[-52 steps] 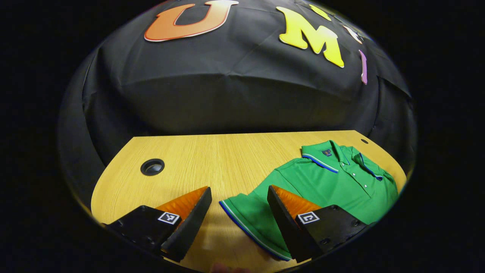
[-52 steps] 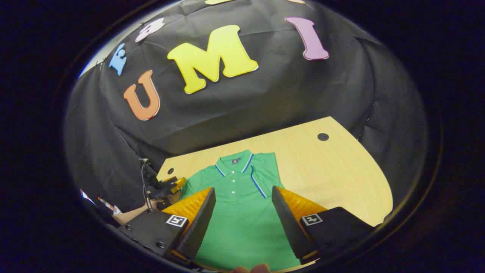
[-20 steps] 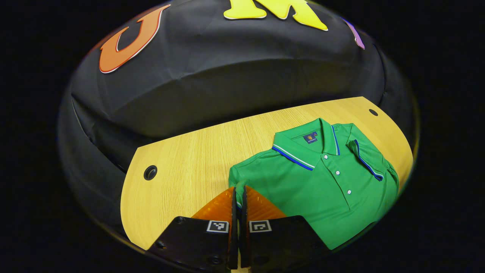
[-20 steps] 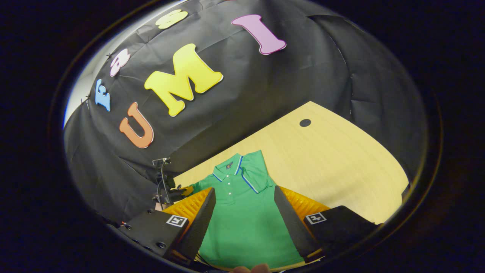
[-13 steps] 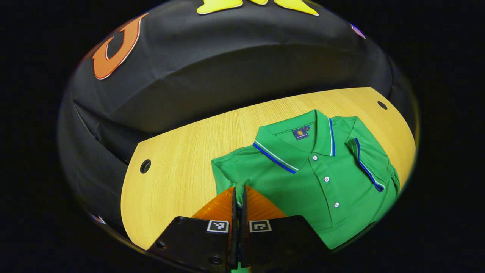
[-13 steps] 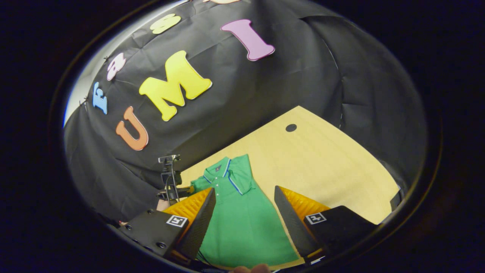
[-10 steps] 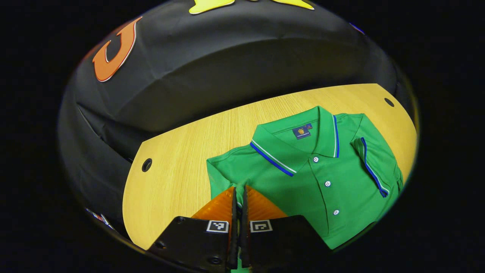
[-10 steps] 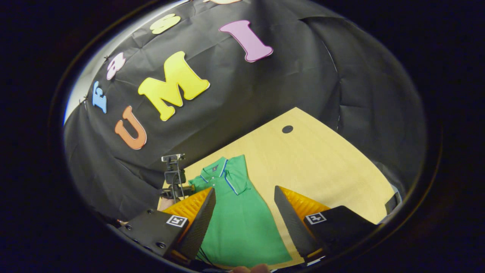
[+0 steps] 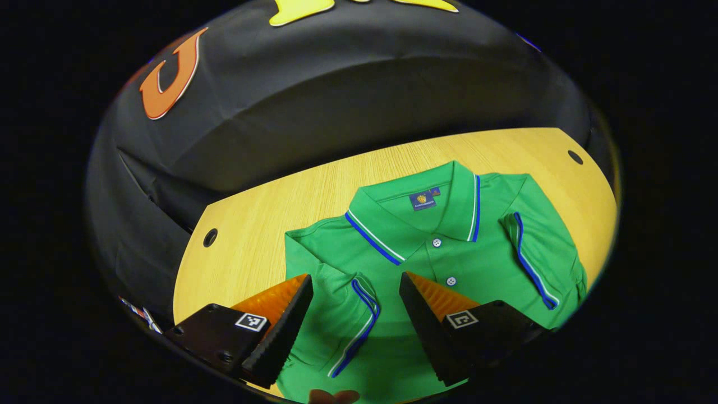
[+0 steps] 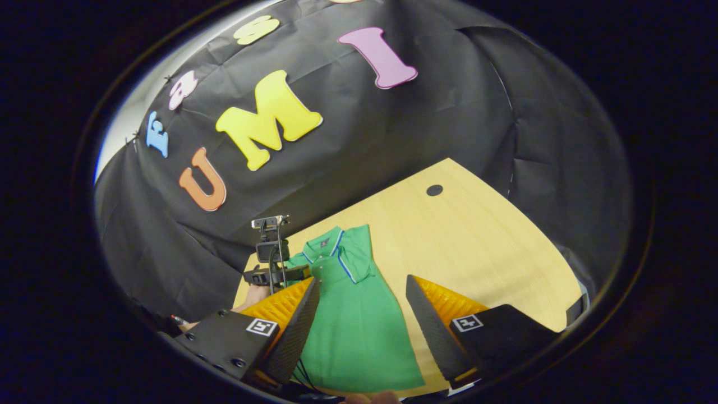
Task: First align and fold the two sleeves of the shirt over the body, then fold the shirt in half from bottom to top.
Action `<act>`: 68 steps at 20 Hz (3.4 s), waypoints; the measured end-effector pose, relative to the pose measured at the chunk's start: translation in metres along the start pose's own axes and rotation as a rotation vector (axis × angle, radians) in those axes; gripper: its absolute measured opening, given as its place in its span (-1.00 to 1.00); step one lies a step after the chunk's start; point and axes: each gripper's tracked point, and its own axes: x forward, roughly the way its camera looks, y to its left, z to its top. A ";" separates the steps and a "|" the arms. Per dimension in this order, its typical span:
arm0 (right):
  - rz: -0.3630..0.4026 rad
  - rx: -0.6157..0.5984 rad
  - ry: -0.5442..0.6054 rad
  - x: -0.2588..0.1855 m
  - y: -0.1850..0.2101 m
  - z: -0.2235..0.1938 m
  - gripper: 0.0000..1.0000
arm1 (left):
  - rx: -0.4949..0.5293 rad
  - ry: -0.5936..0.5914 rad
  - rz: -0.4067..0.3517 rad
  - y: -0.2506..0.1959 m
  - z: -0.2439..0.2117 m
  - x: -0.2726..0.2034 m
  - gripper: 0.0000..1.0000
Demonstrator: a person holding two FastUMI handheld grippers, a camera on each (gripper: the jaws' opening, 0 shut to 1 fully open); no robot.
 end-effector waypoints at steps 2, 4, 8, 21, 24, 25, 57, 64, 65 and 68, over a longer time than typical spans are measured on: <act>0.008 -0.045 -0.010 0.005 0.007 0.001 0.93 | -0.086 -0.028 -0.018 0.004 0.004 -0.020 0.99; 0.006 -0.114 -0.026 0.010 0.016 0.002 0.93 | -0.159 -0.076 -0.037 0.015 0.011 -0.048 0.99; -0.005 -0.267 -0.083 0.017 0.045 0.001 0.94 | -0.231 -0.211 -0.082 0.047 0.019 -0.120 0.99; -0.063 -0.438 0.043 0.003 0.035 -0.101 0.97 | -0.175 -0.253 -0.356 0.092 -0.143 -0.262 0.99; -0.124 -0.485 0.174 -0.007 -0.014 -0.149 0.97 | -0.176 -0.069 -0.455 0.085 -0.229 -0.267 0.99; -0.148 -0.501 0.224 -0.011 -0.034 -0.167 0.96 | -0.197 -0.009 -0.483 0.084 -0.254 -0.269 1.00; -0.150 -0.644 0.428 0.005 -0.089 -0.292 -0.97 | -0.315 0.292 -0.475 0.042 -0.349 -0.266 -0.89; -0.103 -0.450 0.470 0.010 -0.077 -0.277 -0.98 | -0.296 0.236 -0.537 0.038 -0.322 -0.273 -0.94; -0.092 -0.425 0.470 0.011 -0.072 -0.274 -0.98 | -0.296 0.229 -0.544 0.039 -0.317 -0.273 -0.94; -0.052 -0.370 0.458 0.015 -0.054 -0.257 -0.97 | -0.286 0.201 -0.542 0.045 -0.299 -0.271 -0.94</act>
